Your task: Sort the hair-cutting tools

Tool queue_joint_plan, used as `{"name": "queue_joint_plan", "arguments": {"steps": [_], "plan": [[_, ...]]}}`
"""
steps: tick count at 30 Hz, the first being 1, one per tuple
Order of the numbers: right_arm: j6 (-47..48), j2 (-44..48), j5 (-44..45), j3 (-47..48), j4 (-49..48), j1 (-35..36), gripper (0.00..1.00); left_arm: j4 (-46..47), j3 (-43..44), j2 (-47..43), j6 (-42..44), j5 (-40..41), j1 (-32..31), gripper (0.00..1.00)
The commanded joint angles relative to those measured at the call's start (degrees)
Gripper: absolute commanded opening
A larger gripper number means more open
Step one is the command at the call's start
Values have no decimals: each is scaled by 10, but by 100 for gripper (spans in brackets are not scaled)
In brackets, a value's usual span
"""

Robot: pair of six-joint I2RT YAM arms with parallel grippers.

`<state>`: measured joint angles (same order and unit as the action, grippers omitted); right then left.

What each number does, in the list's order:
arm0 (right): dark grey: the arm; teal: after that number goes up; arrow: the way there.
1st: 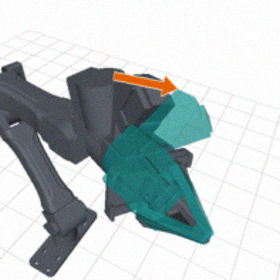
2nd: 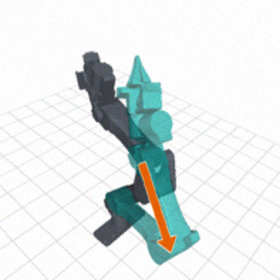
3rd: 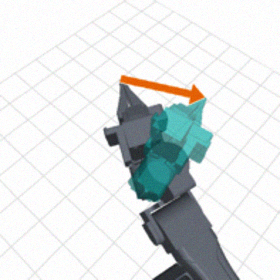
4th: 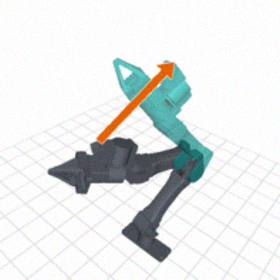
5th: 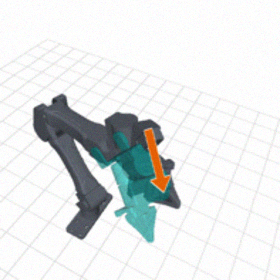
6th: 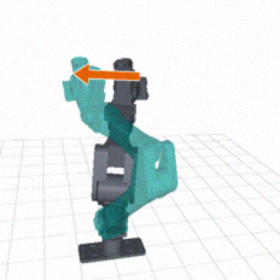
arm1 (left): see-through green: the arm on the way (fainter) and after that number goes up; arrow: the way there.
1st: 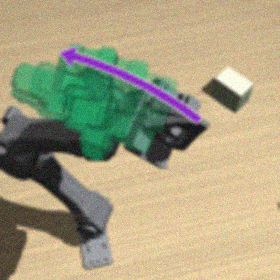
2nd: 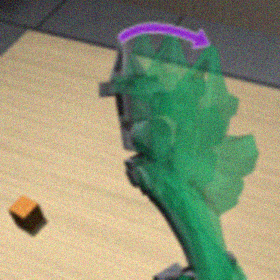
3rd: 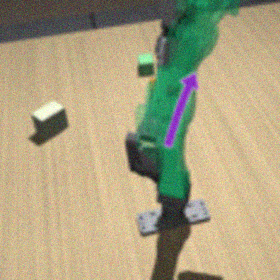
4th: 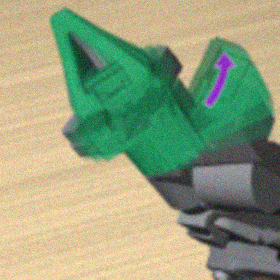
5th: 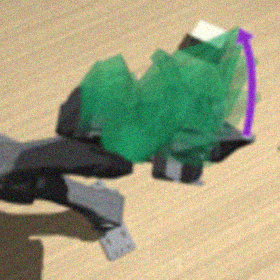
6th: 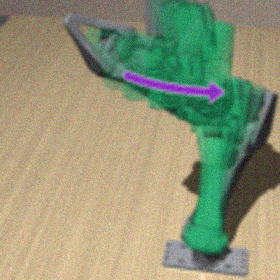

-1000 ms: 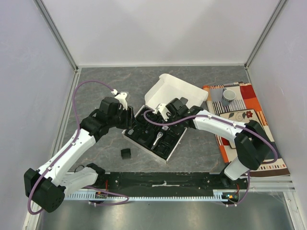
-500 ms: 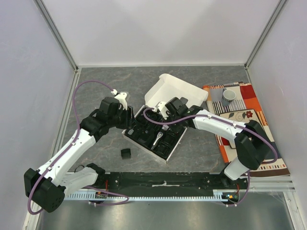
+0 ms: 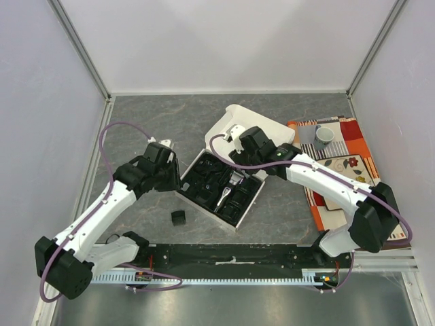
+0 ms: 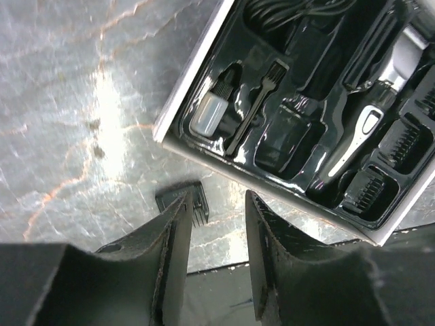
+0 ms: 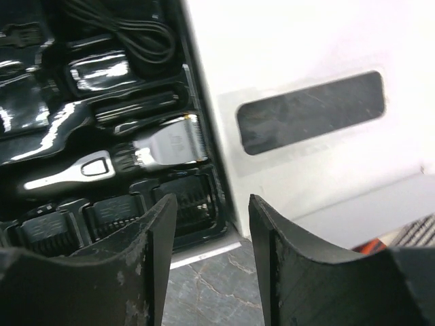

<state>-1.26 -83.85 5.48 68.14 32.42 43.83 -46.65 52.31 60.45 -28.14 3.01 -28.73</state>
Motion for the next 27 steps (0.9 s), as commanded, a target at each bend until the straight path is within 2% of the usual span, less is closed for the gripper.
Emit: {"name": "queue_joint_plan", "arguments": {"steps": [1, 3, 4, 5, 9, 11, 12, 13, 15, 16, 22, 27], "plan": [[-55, -23, 115, 29, 12, -1, 53, -43, -27, -29, -112, 21, -2, 43], [-80, -28, 138, 39, 23, -4, 50, -56, -34, -32, -140, 32, -2, 43], [-87, -26, 139, 41, 26, -4, 42, -59, -36, -33, -146, 31, -2, 42], [-93, -25, 137, 44, 32, -5, 41, -63, -39, -34, -156, 29, -1, 42], [-126, -4, 118, 27, 94, -5, 36, -76, -46, -21, -167, 8, -3, 31], [-139, 25, 96, -10, 103, -5, 30, -77, -46, 0, -164, -5, -6, 27], [-147, 37, 86, -21, 116, -5, 25, -78, -47, 5, -164, -6, -9, 22], [-160, 56, 72, -34, 120, -5, 17, -77, -46, 12, -164, -9, -13, 20], [-173, 76, 53, -69, 133, -5, 8, -72, -45, 32, -164, -12, -17, 16], [-179, 93, 39, -79, 136, -4, 0, -68, -43, 40, -163, -15, -19, 15], [-220, 136, 16, -158, 135, -4, 0, -42, -39, 100, -161, -13, -31, 8], [-267, 128, -24, -207, 52, -4, 0, -5, -35, 143, -169, 9, -33, 8]]}}
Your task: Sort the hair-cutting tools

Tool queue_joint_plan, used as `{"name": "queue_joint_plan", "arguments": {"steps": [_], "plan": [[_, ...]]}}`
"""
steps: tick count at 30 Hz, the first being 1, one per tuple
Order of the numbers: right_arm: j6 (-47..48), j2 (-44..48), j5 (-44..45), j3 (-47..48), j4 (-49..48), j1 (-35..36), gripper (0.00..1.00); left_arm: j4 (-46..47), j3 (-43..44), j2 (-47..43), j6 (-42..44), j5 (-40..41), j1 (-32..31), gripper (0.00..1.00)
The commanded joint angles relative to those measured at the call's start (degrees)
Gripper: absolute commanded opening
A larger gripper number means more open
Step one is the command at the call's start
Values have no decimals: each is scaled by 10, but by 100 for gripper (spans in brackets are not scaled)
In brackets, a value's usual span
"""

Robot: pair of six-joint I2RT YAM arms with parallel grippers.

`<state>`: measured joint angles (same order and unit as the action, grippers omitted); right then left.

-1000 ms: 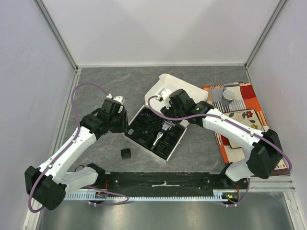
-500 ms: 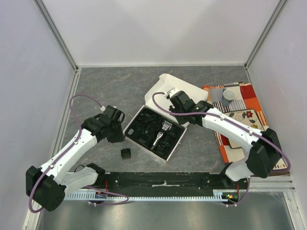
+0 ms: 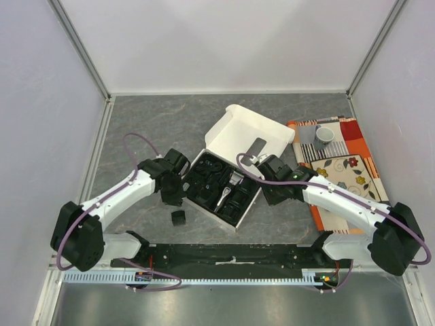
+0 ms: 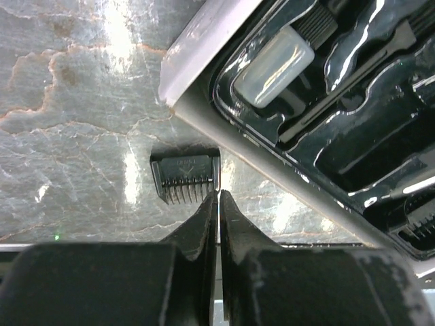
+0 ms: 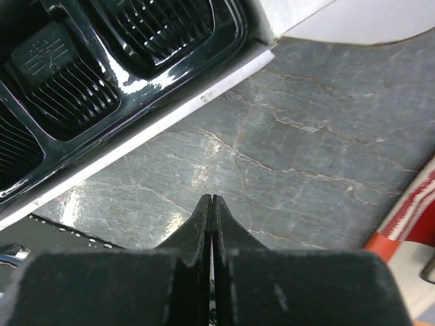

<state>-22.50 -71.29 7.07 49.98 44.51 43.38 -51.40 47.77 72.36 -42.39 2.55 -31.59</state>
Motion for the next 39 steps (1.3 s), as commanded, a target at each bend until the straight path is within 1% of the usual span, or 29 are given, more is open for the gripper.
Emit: {"name": "queue_joint_plan", "arguments": {"steps": [1, 6, 8, 11, 16, 20, 25, 29, 31, 32, 34, 35, 36, 39], "plan": [[-62, -3, -43, -30, -82, 0, 0, 45, 13, 29, -27, 24, -5, 8], [-115, -27, -43, -67, -201, 0, 0, 81, 23, 54, -22, 50, -5, 8], [-145, -32, -39, -80, -247, 1, 0, 86, 41, 78, -14, 54, -5, 8], [-167, -55, -22, -81, -277, 0, 0, 110, 58, 107, -2, 54, -5, 8], [-164, -98, 28, -53, -290, 0, 0, 147, 90, 149, 23, 69, -5, 8], [-144, -133, 58, -22, -290, -4, 0, 156, 123, 190, 39, 73, -4, 8], [-121, -178, 72, 16, -291, -15, 0, 162, 157, 212, 57, 79, -1, 8], [-103, -188, 70, 33, -288, -24, 0, 129, 179, 194, 78, 98, 10, 13], [-92, -185, 72, 35, -287, -24, 0, 93, 175, 170, 76, 92, 19, 16], [-90, -182, 72, 35, -283, -24, 0, 76, 172, 161, 73, 88, 19, 24], [-81, -178, 71, 33, -283, -24, 1, 41, 146, 139, 57, 71, 19, 30], [-79, -172, 71, 32, -283, -24, 3, 36, 132, 113, 50, 62, 18, 35], [-78, -170, 70, 30, -282, -24, 9, 31, 100, 101, 33, 52, 18, 38], [-74, -159, 63, 23, -284, -24, 20, 25, 47, 60, 0, 22, 18, 43]]}}
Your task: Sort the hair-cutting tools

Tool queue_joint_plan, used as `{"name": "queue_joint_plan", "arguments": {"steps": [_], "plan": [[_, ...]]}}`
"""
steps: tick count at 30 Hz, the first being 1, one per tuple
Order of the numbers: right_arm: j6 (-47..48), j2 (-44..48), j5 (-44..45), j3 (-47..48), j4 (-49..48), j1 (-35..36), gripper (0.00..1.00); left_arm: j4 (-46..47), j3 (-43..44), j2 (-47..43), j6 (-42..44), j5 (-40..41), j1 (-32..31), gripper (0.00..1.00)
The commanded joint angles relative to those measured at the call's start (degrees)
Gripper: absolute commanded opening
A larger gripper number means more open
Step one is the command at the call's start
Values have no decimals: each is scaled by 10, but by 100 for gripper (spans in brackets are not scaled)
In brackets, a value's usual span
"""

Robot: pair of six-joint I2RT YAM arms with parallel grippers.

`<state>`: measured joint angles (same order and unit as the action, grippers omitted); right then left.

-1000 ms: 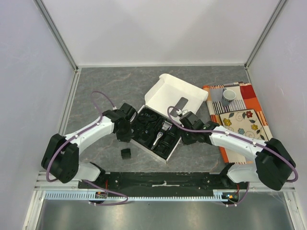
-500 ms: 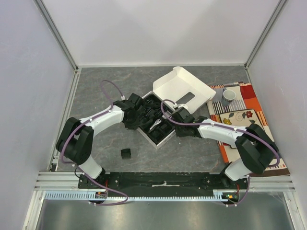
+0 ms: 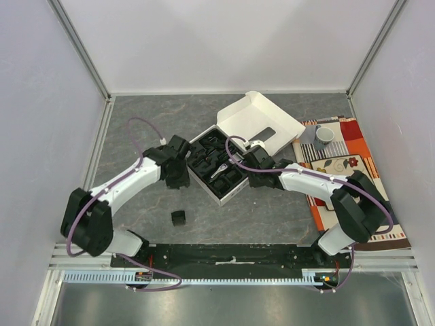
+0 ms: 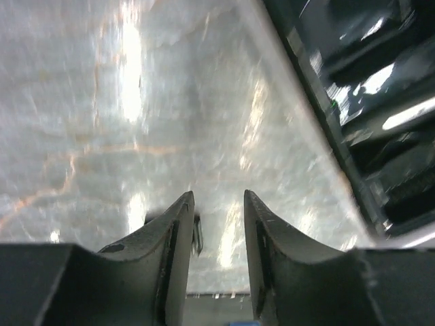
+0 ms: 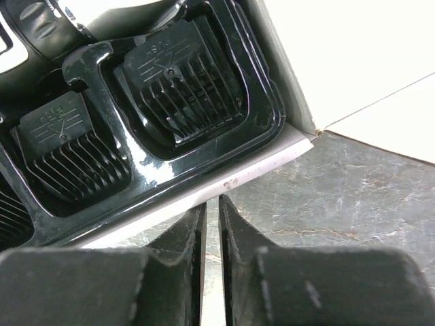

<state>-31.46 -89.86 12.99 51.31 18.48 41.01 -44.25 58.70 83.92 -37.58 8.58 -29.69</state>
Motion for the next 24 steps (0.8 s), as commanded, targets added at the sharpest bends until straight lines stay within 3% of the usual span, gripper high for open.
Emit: {"name": "queue_joint_plan", "arguments": {"steps": [1, 9, 13, 17, 24], "plan": [[18, 30, 1, 7, -24, -1, 22, -49, -72, -61, -54, -44, -2, 45], [31, 70, -40, -24, -43, -1, 31, -60, -147, -139, -129, -39, -5, 51], [36, 77, -60, -38, -56, -1, 32, -51, -169, -164, -138, -42, -9, 54], [48, 84, -72, -42, -60, 1, 36, -37, -193, -183, -141, -45, -12, 63], [56, 87, -80, -43, -59, 0, 43, -22, -226, -204, -156, -48, -15, 68]]}}
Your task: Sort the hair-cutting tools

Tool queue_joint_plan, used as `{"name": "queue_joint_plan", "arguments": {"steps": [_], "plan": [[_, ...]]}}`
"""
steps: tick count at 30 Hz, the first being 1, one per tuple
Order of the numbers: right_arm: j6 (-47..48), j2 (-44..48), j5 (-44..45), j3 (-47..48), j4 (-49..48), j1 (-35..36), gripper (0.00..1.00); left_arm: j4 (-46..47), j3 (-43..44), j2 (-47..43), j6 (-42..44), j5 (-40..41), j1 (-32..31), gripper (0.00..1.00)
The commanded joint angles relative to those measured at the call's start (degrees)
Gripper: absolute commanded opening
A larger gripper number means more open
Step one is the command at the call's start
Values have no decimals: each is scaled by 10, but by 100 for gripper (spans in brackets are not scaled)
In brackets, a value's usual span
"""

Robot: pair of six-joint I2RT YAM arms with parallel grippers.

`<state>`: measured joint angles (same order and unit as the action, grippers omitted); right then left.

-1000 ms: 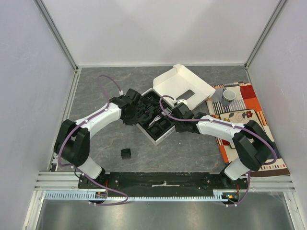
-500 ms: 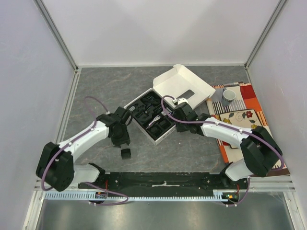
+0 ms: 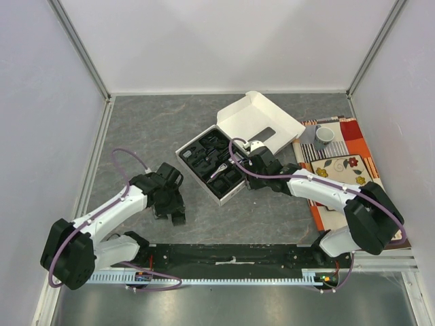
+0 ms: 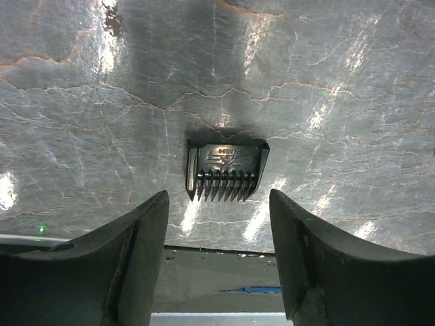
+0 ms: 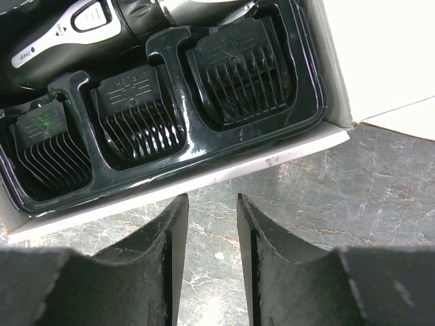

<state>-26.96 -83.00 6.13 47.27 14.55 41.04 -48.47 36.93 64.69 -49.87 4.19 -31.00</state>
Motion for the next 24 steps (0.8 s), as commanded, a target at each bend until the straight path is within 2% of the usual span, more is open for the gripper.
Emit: {"name": "queue_joint_plan", "arguments": {"steps": [1, 8, 24], "plan": [[11, 20, -12, -3, -20, 1, 43, 21, -9, -11, -33, -6, -3, 68], [5, 25, -15, -9, -22, 1, 47, 48, -12, 9, -22, -6, -3, 75], [-6, 21, -23, -23, -31, 0, 48, 69, -9, 72, 22, 6, -4, 76]]}}
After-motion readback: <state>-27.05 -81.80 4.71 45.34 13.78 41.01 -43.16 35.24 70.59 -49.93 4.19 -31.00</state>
